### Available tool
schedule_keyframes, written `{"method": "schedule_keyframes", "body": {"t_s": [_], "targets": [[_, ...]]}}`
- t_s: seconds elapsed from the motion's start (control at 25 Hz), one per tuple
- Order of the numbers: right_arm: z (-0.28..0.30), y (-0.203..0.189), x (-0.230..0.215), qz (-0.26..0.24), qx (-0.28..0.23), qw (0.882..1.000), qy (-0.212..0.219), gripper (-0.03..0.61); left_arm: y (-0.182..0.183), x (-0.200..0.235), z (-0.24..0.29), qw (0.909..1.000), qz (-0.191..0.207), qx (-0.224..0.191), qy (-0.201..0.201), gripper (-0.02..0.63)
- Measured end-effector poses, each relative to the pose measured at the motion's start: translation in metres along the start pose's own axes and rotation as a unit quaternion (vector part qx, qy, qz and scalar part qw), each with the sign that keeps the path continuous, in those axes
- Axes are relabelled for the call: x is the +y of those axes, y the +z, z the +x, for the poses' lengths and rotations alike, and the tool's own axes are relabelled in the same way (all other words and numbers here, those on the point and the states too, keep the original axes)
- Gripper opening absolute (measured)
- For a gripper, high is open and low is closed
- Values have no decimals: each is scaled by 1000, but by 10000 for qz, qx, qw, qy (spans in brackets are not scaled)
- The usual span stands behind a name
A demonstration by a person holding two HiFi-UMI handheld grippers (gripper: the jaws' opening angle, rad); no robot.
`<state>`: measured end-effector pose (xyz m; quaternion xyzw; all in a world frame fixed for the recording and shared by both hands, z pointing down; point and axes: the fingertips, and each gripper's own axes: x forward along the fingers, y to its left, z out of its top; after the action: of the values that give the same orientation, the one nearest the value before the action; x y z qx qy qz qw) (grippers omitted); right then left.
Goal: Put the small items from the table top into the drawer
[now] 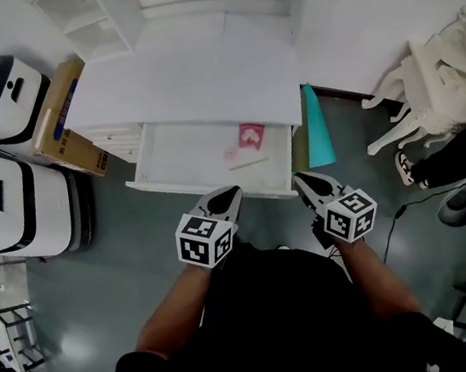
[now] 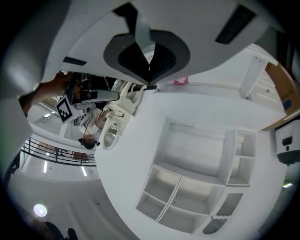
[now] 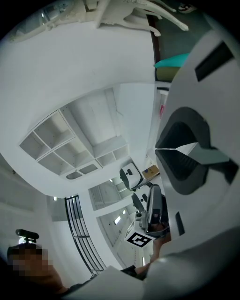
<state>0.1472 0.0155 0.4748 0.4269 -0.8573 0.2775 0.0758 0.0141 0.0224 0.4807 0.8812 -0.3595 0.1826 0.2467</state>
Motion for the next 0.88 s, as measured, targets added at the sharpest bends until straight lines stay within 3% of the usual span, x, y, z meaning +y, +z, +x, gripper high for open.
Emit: {"method": "schedule_keyframes", "body": {"t_s": [0.4, 0.64, 0.88], "targets": [[-67, -36, 1, 19, 92, 9995, 287, 29, -38, -72, -19, 9991, -210, -127, 332, 9], [-85, -49, 4, -51, 190, 9990, 409, 28, -56, -88, -39, 9974, -358, -152, 603, 9], [-91, -51, 20, -285, 250, 9981, 495, 28, -50, -95, -54, 9966, -331, -312, 687, 9]]}}
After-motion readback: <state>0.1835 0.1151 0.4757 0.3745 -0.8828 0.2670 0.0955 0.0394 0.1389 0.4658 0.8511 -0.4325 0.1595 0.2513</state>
